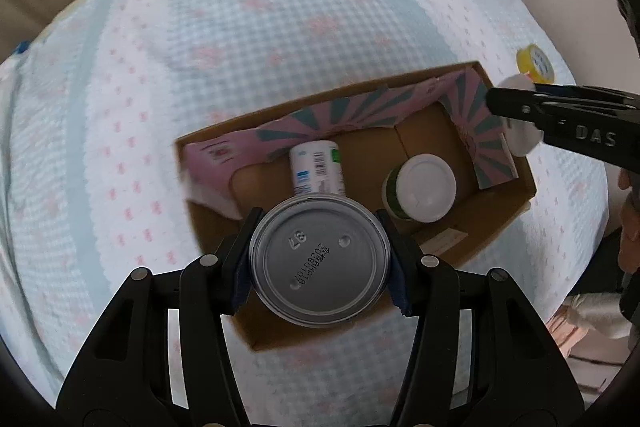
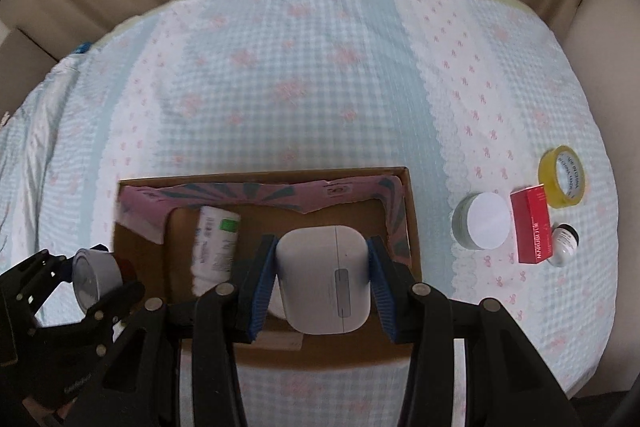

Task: Organize rigid objects
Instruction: 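Carry the tin and earbud case into the box and release both, then withdraw both tools from the box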

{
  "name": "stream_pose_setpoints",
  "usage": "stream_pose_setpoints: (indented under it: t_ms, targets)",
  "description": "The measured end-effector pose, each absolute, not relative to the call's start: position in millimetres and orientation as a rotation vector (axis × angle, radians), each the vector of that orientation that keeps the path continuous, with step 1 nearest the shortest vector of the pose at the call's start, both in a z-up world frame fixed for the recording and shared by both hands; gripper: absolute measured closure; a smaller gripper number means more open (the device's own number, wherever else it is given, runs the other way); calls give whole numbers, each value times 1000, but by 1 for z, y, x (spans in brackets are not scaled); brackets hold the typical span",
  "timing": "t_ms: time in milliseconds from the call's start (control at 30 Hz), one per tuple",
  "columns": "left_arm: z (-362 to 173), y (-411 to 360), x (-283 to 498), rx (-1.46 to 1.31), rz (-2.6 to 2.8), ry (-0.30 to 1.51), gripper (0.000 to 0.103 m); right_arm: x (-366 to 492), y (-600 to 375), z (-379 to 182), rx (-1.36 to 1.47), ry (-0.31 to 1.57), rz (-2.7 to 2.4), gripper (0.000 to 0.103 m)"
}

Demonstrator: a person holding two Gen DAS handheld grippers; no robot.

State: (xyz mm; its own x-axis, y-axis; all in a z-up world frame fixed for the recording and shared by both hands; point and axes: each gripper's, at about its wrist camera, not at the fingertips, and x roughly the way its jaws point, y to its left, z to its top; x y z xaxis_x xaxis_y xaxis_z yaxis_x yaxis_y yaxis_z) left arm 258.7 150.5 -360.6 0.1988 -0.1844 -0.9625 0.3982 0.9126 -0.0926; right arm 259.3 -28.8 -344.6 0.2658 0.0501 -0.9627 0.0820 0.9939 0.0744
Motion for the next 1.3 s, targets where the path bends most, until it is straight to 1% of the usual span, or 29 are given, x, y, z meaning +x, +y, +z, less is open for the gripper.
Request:
stream_pose_setpoints:
  t_ms: [233, 400, 633, 767, 800, 833, 867, 900, 933, 967, 1000, 1033, 1300]
  targets:
    - [-394, 118, 271, 226, -460, 1369, 53, 280, -40, -390, 157, 1368, -27, 62]
    - [-416, 102, 278, 265, -476, 1409, 53, 290, -45, -411, 171, 1398, -16, 62]
    - [-417, 87, 295, 301, -501, 1380, 53, 297, -47, -417, 163, 1391, 20, 62]
    - [-416, 86, 304, 240, -516, 1392, 53, 300, -49, -420, 201, 1390, 25, 62]
    - [-416, 86, 304, 230, -515, 1398, 44, 299, -50, -420, 220, 1386, 33, 62]
    - [-413, 87, 305, 216, -515, 1396, 31, 299, -50, -421, 237, 1382, 39, 62]
    - [-411, 87, 304, 208, -516, 1388, 0, 299, -50, -421, 247, 1381, 39, 53]
    - [-407, 87, 304, 197, -520, 1372, 0, 298, -50, -421, 243, 1379, 36, 30]
    - [-405, 86, 303, 192, -526, 1369, 0, 296, -49, -419, 245, 1367, 51, 17]
    - [-404, 85, 303, 197, -525, 1369, 0, 296, -47, -419, 250, 1359, 64, 8]
    - [-403, 84, 302, 206, -523, 1365, 0, 296, -46, -418, 247, 1355, 67, 4]
    - [-402, 83, 301, 216, -522, 1361, 0, 295, -44, -418, 242, 1355, 71, 4]
    - [-386, 93, 294, 223, -476, 1342, 0, 282, -43, -402, 241, 1335, 72, 4]
